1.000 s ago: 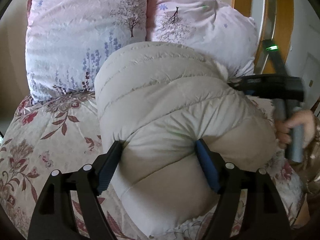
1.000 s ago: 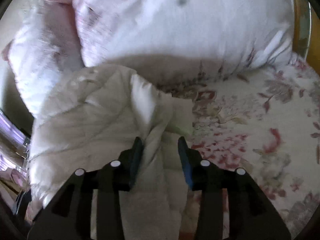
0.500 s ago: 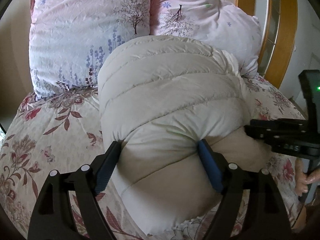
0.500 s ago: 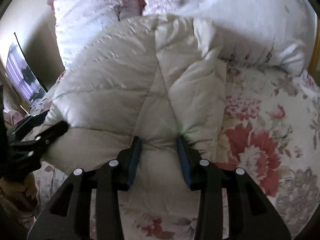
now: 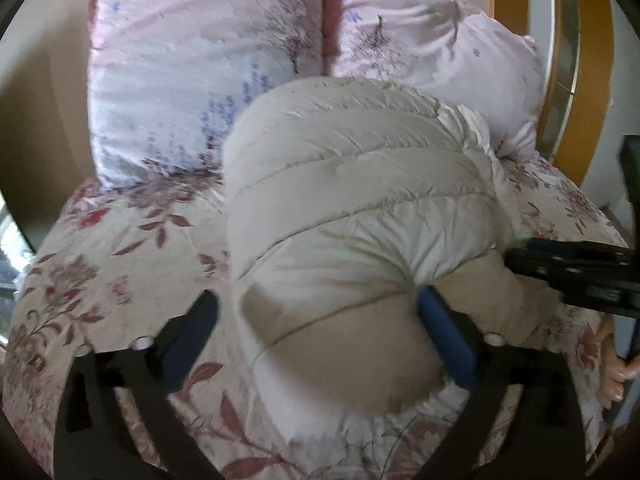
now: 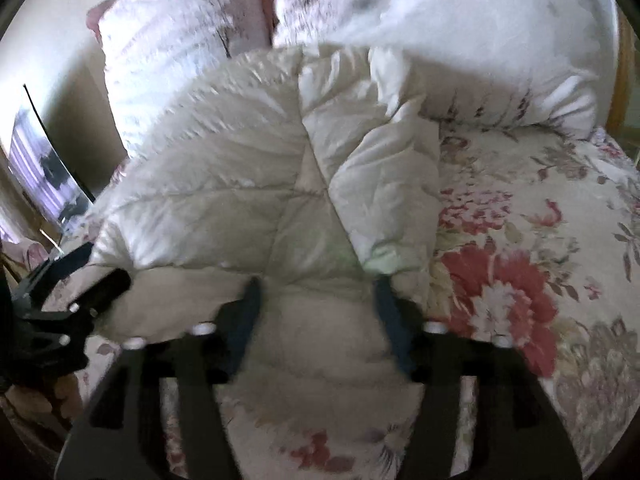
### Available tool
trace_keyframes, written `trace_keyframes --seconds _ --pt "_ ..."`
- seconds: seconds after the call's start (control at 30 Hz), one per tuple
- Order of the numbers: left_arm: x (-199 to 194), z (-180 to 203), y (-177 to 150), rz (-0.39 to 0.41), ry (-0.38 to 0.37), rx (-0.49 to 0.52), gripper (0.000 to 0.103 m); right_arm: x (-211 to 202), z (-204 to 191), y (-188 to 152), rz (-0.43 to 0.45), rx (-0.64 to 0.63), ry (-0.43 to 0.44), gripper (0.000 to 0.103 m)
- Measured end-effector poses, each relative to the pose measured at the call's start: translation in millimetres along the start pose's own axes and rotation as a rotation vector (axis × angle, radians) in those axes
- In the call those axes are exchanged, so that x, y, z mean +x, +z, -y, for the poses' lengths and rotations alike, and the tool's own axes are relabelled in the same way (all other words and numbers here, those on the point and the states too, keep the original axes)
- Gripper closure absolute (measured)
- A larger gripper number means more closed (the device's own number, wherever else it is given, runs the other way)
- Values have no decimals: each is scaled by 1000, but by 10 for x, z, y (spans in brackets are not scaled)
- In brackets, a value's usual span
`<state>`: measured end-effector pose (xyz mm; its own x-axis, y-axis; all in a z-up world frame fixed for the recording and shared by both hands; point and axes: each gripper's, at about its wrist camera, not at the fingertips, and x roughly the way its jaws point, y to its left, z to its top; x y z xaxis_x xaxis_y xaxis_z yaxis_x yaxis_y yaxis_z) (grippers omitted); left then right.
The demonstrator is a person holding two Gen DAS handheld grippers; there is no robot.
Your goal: Fold large clothes
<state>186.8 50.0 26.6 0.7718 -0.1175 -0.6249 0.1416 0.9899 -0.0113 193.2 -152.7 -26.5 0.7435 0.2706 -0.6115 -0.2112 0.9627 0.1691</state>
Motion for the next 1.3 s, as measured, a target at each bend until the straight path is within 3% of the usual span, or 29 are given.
trace_keyframes --seconds 0.03,0.2,0.3,0.43,0.67,0.9,1.3 --pt "-38 4 -14 8 5 -2 1 -70 -22 -21 15 -4 -3 14" --pt "-300 24 -128 44 -12 -21 1 -452 -155 -181 101 -35 -73 2" --pt "-435 44 -238 45 -22 -13 1 -596 -187 -314 114 -27 -119 2" --pt "-478 28 -394 -1 -40 -33 1 -666 -194 -463 108 -19 -78 2" --pt "-383 -40 -650 -87 -1 -72 1 -533 -215 -769 57 -1 -79 2" --pt "-315 -23 -766 -115 -14 -89 1 -371 -235 -922 18 -11 -140 2" --pt "-297 -17 -820 -107 -20 -98 1 -395 -243 -988 62 -26 -169 2"
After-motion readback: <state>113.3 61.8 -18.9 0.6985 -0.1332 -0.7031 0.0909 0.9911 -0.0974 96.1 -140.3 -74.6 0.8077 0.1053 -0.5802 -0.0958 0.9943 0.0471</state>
